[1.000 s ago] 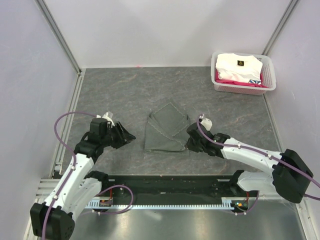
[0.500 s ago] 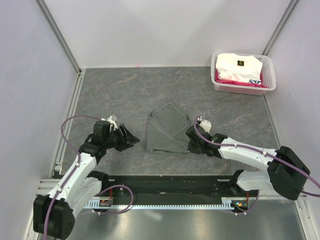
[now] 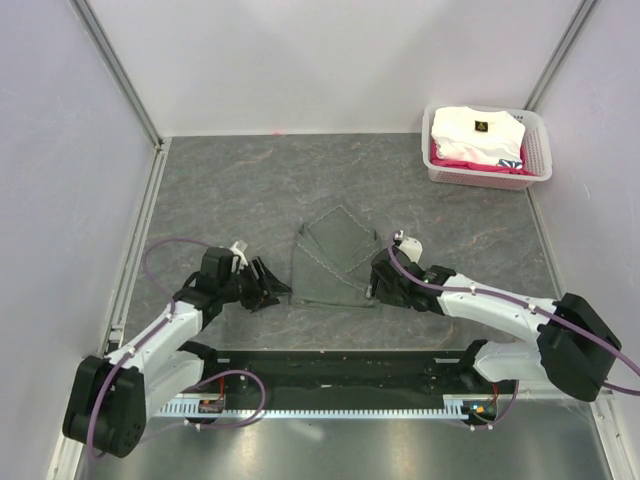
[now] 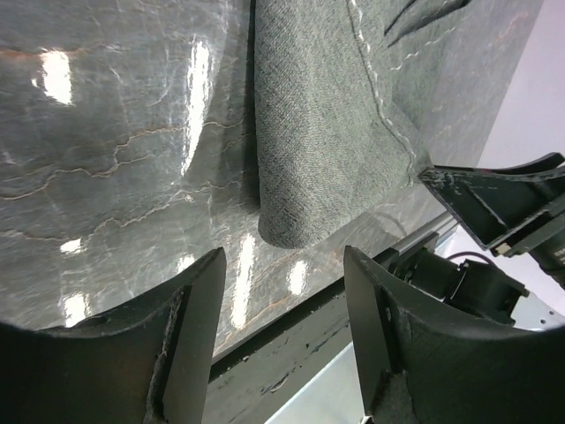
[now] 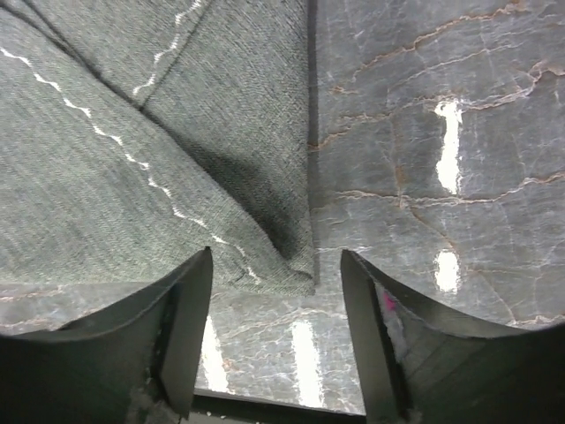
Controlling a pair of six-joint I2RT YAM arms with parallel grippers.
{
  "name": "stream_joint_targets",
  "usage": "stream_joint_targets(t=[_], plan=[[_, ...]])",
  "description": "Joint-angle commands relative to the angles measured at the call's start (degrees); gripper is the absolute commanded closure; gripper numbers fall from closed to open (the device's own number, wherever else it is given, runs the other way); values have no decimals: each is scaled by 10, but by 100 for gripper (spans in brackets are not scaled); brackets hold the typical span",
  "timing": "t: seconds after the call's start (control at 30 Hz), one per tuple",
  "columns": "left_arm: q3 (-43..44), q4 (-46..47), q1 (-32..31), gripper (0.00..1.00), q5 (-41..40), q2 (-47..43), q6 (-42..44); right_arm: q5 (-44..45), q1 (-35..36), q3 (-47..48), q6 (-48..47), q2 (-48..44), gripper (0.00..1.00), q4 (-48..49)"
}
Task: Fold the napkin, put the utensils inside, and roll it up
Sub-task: Fold the napkin, then roll the napkin with the utensil
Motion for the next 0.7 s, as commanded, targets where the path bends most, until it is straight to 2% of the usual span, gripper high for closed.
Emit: stream_joint_targets(t=[0.0, 0.27, 0.47, 0.67], plan=[[-5, 59, -17, 37, 8, 18, -28, 11, 0, 19, -2, -26, 30, -5], [-4, 97, -61, 37, -11, 65, -44, 10, 0, 13, 2, -44, 27, -5], [3, 119, -72, 38, -28, 108, -44, 10, 0, 15, -9, -51, 26, -4], [12, 129, -78, 44, -38, 140, -38, 13, 8, 22, -28, -58, 23, -5]])
